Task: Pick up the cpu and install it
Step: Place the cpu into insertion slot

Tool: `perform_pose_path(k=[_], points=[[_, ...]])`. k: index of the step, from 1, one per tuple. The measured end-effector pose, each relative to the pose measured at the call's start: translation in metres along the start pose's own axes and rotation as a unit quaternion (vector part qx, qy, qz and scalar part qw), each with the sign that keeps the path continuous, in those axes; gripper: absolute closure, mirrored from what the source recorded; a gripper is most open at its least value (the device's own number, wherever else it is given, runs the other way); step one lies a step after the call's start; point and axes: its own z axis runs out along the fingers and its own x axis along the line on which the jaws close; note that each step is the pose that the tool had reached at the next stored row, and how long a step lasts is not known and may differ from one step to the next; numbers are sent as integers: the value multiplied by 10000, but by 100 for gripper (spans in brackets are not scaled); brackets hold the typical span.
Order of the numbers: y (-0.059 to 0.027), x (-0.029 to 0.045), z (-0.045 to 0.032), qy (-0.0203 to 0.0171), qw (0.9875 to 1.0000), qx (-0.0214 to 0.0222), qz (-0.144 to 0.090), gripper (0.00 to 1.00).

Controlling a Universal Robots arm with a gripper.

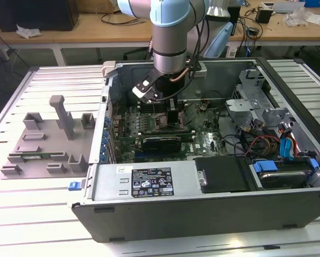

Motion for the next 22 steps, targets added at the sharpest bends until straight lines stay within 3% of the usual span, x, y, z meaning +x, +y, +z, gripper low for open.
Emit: perform_pose_path(k=[3,6,14,17,18,22], points=[[-1,-2,-10,-3,10000,2,0,33],[3,-4,-99,-8,10000,2,-1,33],[3,-5,-104,-17,10000,2,-1,35],[3,-5,-104,-19,10000,2,-1,54],[3,-5,-103,-19,10000,2,-1,54],[3,-5,-103,-22,10000,2,-1,78]])
